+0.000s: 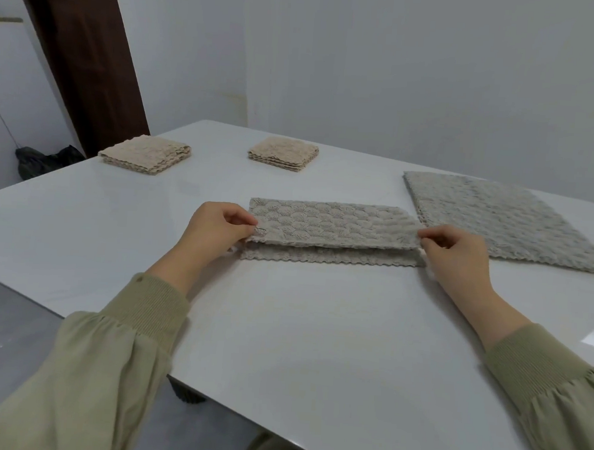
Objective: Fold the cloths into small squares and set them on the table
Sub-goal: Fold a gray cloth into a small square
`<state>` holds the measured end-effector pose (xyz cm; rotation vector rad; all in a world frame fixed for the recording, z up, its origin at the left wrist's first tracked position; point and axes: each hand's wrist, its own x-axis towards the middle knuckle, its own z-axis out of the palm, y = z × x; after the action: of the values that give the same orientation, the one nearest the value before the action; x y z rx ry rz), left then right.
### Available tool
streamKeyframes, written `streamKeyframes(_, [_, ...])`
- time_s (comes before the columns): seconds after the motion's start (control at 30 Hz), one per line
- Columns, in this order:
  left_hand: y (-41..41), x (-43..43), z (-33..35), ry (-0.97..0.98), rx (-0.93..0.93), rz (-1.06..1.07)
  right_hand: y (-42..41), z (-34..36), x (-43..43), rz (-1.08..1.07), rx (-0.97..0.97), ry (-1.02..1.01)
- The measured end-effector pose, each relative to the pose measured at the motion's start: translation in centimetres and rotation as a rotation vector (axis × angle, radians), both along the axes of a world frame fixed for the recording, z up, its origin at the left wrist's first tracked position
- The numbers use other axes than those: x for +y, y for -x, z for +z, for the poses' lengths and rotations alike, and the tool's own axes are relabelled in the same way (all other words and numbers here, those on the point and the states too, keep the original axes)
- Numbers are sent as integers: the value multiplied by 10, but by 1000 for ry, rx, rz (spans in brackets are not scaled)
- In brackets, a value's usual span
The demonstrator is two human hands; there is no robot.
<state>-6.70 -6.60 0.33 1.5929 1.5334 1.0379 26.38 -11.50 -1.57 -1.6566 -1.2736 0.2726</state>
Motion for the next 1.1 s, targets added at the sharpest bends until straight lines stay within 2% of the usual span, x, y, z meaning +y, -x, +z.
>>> streamKeyframes(0.2, [4,1,-2,20,130,-92,2,-2,-2,6,-112,107])
streamKeyframes(0.6, [4,-1,-1,16,150,-128,4,-2,-3,11,-151,32])
streamKeyframes(0.9, [3,-2,-2,-35,330,-199,6,0,-5,30,-297,194])
streamKeyframes(1.1, [1,-4,-3,-50,382,-183,8,0,-5,-13,-344,221])
